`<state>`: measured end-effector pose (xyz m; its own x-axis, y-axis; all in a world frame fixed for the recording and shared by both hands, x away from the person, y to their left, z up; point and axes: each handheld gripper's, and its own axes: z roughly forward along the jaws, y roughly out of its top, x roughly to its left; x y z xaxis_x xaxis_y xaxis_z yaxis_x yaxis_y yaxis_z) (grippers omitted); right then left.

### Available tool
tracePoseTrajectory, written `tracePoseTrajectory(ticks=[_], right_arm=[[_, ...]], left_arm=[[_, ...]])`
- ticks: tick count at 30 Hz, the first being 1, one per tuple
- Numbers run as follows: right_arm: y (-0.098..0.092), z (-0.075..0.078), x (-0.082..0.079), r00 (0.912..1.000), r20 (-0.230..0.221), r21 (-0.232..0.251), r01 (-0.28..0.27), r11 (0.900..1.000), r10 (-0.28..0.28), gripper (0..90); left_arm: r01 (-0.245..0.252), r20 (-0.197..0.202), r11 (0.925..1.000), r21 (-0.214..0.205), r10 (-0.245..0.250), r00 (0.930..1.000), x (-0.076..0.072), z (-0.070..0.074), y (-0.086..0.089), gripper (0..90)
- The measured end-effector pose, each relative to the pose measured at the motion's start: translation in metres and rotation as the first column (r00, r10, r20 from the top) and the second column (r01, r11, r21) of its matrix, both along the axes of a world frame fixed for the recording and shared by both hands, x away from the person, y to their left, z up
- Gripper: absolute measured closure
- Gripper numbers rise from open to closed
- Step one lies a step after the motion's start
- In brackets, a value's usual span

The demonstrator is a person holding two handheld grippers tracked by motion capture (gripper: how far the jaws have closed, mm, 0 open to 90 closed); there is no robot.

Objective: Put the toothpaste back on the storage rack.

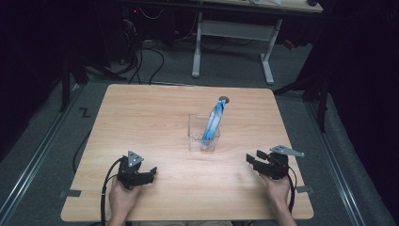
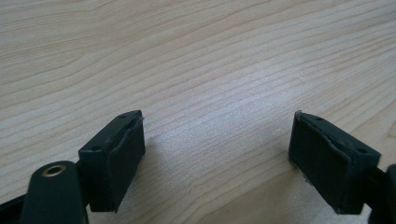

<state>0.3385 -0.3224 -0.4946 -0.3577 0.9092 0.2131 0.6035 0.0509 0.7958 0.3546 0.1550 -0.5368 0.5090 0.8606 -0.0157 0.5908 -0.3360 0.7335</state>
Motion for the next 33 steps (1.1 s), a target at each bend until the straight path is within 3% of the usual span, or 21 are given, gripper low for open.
tracePoseTrajectory(ticks=[17,33], right_arm=[[0.005,-0.015,0.006,0.9995,-0.029,-0.029,0.008,0.9995,-0.009,42.4],[0.008,-0.028,0.013,0.9980,-0.053,-0.086,0.029,0.9959,-0.034,42.5]], left_arm=[[0.000,0.000,1.0000,0.000,0.000,1.0000,0.000,0.000,0.000,18.9],[0.000,0.000,1.0000,0.000,0.000,1.0000,0.000,0.000,0.000,18.9]])
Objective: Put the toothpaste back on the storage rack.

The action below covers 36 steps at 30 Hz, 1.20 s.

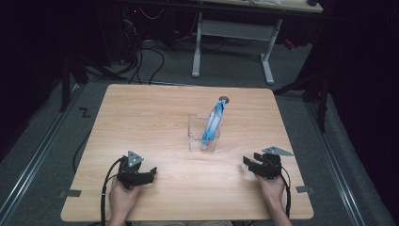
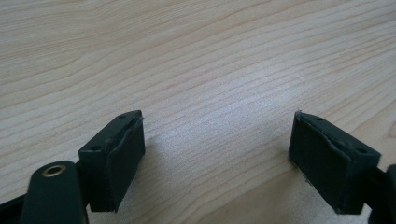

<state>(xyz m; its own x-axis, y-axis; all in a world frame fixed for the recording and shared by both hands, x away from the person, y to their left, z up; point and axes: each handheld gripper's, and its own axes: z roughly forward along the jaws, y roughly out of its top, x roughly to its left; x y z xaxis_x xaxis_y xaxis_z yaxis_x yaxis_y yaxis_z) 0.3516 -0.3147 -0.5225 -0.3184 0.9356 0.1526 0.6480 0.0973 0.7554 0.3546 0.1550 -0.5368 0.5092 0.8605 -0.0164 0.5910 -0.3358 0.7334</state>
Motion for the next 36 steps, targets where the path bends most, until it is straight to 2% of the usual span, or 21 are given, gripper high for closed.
tracePoseTrajectory(ticks=[11,20,23,27,36], right_arm=[[0.002,-0.008,0.004,0.9999,-0.013,-0.048,0.008,0.9988,-0.008,42.6],[0.005,-0.008,0.005,1.0000,-0.006,-0.083,0.007,0.9965,-0.008,42.1],[0.008,-0.008,0.005,1.0000,-0.001,-0.114,0.005,0.9934,-0.005,41.6],[0.015,-0.008,0.004,1.0000,0.009,-0.182,0.002,0.9832,0.000,40.1],[0.014,-0.008,0.006,0.9999,0.004,-0.178,0.012,0.9840,-0.012,37.5]], left_arm=[[-0.001,0.001,1.0000,-0.001,0.001,1.0000,0.000,0.000,0.000,18.9],[-0.001,0.000,1.0000,-0.001,0.001,1.0000,0.000,0.000,0.000,18.9],[0.000,0.000,1.0000,0.000,0.000,1.0000,0.000,0.000,0.000,18.9],[-0.001,0.000,1.0000,-0.001,0.001,1.0000,0.000,0.000,0.000,18.9],[0.000,0.000,1.0000,0.001,0.000,1.0000,0.000,0.000,0.000,18.8]])
